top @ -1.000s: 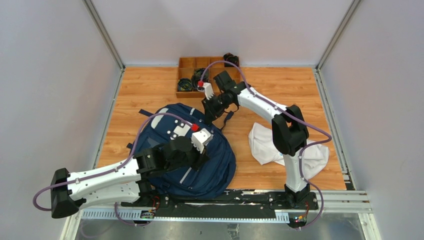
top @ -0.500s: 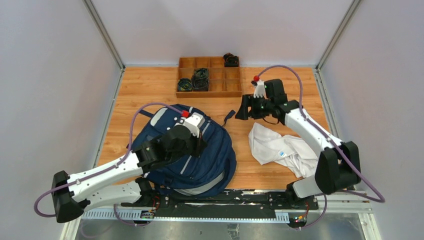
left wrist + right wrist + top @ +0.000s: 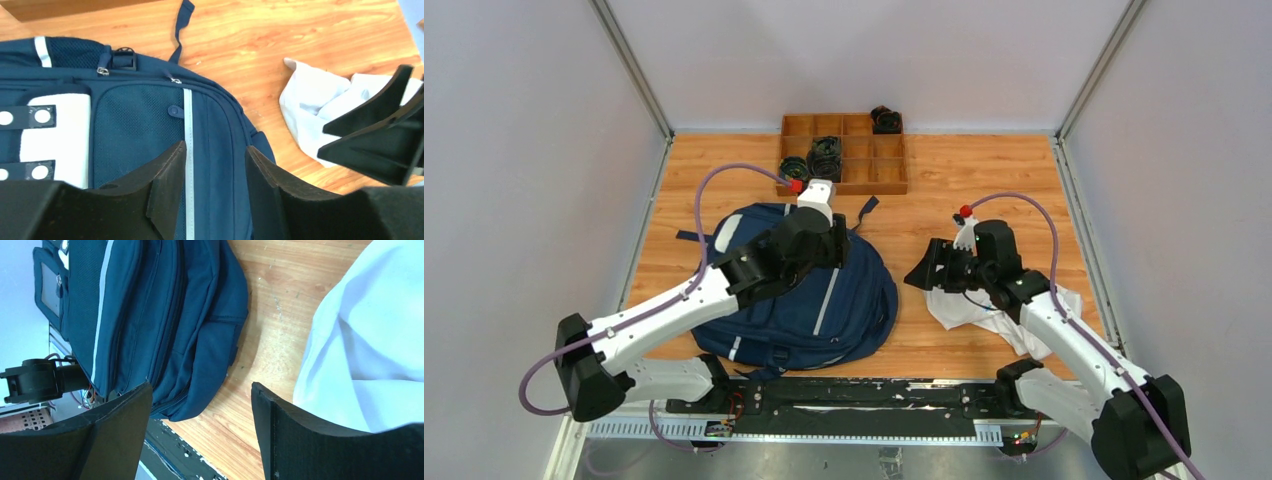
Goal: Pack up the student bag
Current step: Zip the student bag at the center of the board, then adjust the student bag at the center of the board.
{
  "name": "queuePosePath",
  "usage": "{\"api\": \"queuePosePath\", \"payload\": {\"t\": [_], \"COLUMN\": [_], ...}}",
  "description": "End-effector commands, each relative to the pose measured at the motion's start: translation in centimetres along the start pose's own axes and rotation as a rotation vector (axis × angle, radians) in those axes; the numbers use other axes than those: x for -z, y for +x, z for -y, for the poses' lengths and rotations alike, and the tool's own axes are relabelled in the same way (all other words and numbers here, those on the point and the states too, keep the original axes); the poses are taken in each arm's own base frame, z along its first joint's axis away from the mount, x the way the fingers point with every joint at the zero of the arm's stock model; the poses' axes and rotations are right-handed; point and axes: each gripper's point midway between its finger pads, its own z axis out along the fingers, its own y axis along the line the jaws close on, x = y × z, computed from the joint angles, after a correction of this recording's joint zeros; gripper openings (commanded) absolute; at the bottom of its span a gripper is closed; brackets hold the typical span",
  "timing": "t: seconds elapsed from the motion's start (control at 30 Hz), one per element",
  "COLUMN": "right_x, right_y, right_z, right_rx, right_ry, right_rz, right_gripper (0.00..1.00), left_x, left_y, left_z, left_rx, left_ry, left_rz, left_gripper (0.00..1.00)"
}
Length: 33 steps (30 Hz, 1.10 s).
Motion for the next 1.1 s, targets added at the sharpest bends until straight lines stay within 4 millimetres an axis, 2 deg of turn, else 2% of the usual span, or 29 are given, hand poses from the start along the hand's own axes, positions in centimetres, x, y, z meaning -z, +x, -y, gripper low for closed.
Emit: {"api": "queuePosePath", "payload": {"t": [0.0, 0.03, 0.13, 0.23, 0.3, 0.4, 0.57, 0.63, 0.67, 0.77, 0.87, 1.03, 1.07], "right_x": [-0.3, -0.4, -0.8, -1.6, -2.6, -4.4, -6.9, -7.7, -7.8, -7.4, -6.0, -3.2, -2.9], "right_y": [0.9, 1.2, 2.0, 3.6, 4.8, 6.5, 8.6, 9.0, 9.0, 7.8, 5.5, -0.9, -1.8], "right_z": [-1.1, -1.2, -2.1, -2.3, -2.7, -3.5, -1.7, -1.7, -1.9, -3.0, -4.8, -10.9, -11.6], "right_rx": [-0.015, -0.014, -0.029, -0.083, -0.119, -0.130, -0.143, -0.143, -0.144, -0.127, -0.096, -0.045, -0.030], "right_ry": [-0.014, -0.013, -0.022, 0.012, 0.002, -0.026, 0.036, 0.022, 0.010, -0.023, -0.030, -0.155, -0.165], "right_rz": [-0.027, -0.038, -0.065, -0.105, -0.143, -0.182, -0.271, -0.291, -0.293, -0.262, -0.237, -0.118, -0.103], "right_gripper": [0.76, 0.76, 0.76, 0.77, 0.77, 0.77, 0.76, 0.59, 0.42, 0.03, 0.00, 0.00, 0.00], "left_x": [2.2, 2.8, 5.0, 7.2, 8.1, 8.3, 8.4, 8.5, 8.6, 9.0, 9.5, 11.8, 12.2], "left_y": [-1.7, -1.4, 1.4, 4.8, 6.9, 9.5, 10.6, 11.0, 11.2, 11.5, 10.9, 6.2, 5.9], "left_z": [-1.4, -2.5, -8.0, -10.8, -11.5, -11.6, -11.5, -11.4, -11.4, -11.3, -10.7, -8.2, -7.8], "left_rx": [0.010, 0.008, -0.021, -0.026, -0.017, 0.042, 0.083, 0.085, 0.085, 0.093, 0.103, 0.004, -0.017], "left_ry": [-0.046, -0.082, -0.273, -0.336, -0.343, -0.319, -0.295, -0.281, -0.275, -0.252, -0.213, -0.100, -0.083], "left_rz": [0.032, 0.039, 0.012, -0.046, -0.083, -0.125, -0.141, -0.149, -0.155, -0.167, -0.165, -0.153, -0.172], "left_gripper": [0.54, 0.55, 0.55, 0.57, 0.58, 0.59, 0.57, 0.57, 0.57, 0.56, 0.54, 0.54, 0.54]}}
